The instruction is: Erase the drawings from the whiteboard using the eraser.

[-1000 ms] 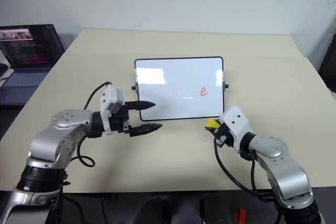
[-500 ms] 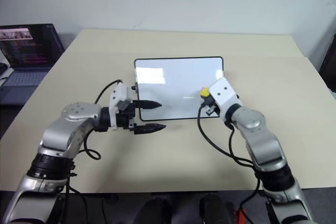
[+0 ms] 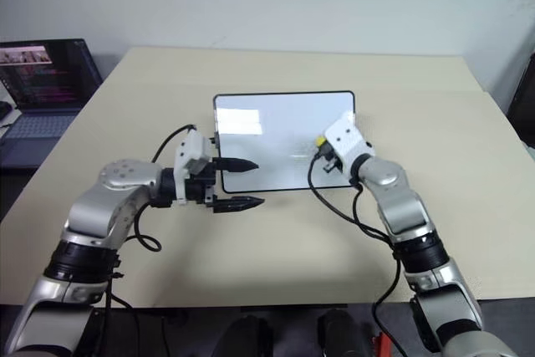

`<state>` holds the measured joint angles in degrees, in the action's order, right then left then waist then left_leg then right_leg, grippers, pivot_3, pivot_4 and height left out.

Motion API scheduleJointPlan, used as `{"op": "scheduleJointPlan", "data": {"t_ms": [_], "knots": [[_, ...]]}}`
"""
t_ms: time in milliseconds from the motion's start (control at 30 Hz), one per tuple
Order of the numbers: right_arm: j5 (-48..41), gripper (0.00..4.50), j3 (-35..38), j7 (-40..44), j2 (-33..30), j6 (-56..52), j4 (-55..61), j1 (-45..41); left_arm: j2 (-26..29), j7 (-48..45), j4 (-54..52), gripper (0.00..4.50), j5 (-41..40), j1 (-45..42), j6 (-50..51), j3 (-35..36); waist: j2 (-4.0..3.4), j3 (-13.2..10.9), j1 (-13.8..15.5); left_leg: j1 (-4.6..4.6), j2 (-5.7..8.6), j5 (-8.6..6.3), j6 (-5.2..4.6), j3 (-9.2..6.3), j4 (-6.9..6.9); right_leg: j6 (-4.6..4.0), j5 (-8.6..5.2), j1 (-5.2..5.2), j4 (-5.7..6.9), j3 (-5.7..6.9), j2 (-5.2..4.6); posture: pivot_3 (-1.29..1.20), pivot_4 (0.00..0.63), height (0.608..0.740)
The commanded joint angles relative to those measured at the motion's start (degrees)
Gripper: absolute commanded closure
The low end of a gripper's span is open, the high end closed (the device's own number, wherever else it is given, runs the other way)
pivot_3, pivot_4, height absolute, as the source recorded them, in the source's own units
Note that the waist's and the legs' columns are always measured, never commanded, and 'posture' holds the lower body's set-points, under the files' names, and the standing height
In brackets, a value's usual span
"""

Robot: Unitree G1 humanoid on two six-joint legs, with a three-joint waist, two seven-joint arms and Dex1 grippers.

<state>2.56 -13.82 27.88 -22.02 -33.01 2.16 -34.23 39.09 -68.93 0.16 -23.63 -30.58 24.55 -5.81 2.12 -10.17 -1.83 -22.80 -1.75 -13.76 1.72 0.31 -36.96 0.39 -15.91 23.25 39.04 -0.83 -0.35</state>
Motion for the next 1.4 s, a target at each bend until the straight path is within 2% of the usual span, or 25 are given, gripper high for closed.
{"op": "scheduleJointPlan", "data": {"t_ms": [33, 200, 367, 633, 967, 1233, 1400], "knots": [[0.92, 3.41, -2.21, 2.67, -1.41, -1.30, -0.48, 1.83, 0.73, -0.52, -0.84, 0.00, 0.01, -1.04, -1.06, 1.26, 0.00, 0.00, -0.01, 0.02, 0.00, 0.00, -0.01, 0.00, -0.01, 0.02, 0.00, -0.01, 0.00, 0.00, 0.00, 0.00, 0.150, 0.740], [4.29, 3.41, 1.68, -5.59, 0.63, 4.96, -4.02, -2.55, 0.89, -0.42, -1.07, 0.00, 0.04, -0.56, -0.98, 1.52, 0.00, 0.00, -0.08, 0.07, -0.01, 0.10, -0.10, 0.04, -0.06, 0.16, 0.06, -0.02, 0.02, -0.05, 0.10, 0.00, 0.150, 0.740], [4.95, 3.41, 2.46, -7.42, 1.16, 6.46, -5.74, -4.15, 0.91, -0.15, -1.46, 0.00, -0.03, -0.19, -0.82, 1.61, 0.00, 0.00, 0.04, 0.02, -0.05, 0.15, -0.16, 0.02, -0.04, 0.15, 0.11, 0.00, -0.01, -0.04, 0.11, 0.00, 0.150, 0.740], [4.60, 3.41, -3.28, 3.14, -2.34, 0.84, -2.75, 0.62, 1.52, -0.18, -1.30, 0.00, -0.01, -0.21, -0.71, 1.89, 0.02, 0.01, -0.06, 0.00, -0.05, 0.13, -0.17, 0.04, -0.02, -0.02, 0.18, 0.03, -0.04, -0.06, 0.09, 0.00, 0.150, 0.740], [7.30, 3.41, 1.09, -5.36, -0.48, 6.64, -6.97, -4.08, 1.80, -0.09, -1.89, 0.00, -0.26, 0.37, -0.48, 1.85, 0.01, 0.01, 0.00, 0.09, -0.05, 0.21, -0.26, 0.04, -0.06, 0.11, 0.21, -0.01, 0.02, -0.07, 0.17, 0.00, 0.150, 0.740], [6.33, 3.41, -3.30, 3.86, -3.42, 0.98, -3.56, 1.03, 1.82, 0.24, -2.83, 0.00, -0.60, 1.24, 0.02, 2.17, 0.07, 0.04, 0.07, 0.01, -0.07, 0.20, -0.27, 0.03, -0.03, 0.11, 0.17, 0.00, -0.06, -0.06, 0.09, 0.00, 0.150, 0.740], [6.84, 3.41, -3.69, 5.10, -3.60, 0.57, -2.87, 1.37, 1.85, 0.29, -2.53, 0.00, -0.52, 1.05, -0.08, 2.23, 0.07, 0.05, -0.13, 0.15, -0.07, 0.21, -0.27, 0.06, -0.04, 0.11, 0.19, -0.06, 0.00, -0.08, 0.13, 0.00, 0.150, 0.740]]}}
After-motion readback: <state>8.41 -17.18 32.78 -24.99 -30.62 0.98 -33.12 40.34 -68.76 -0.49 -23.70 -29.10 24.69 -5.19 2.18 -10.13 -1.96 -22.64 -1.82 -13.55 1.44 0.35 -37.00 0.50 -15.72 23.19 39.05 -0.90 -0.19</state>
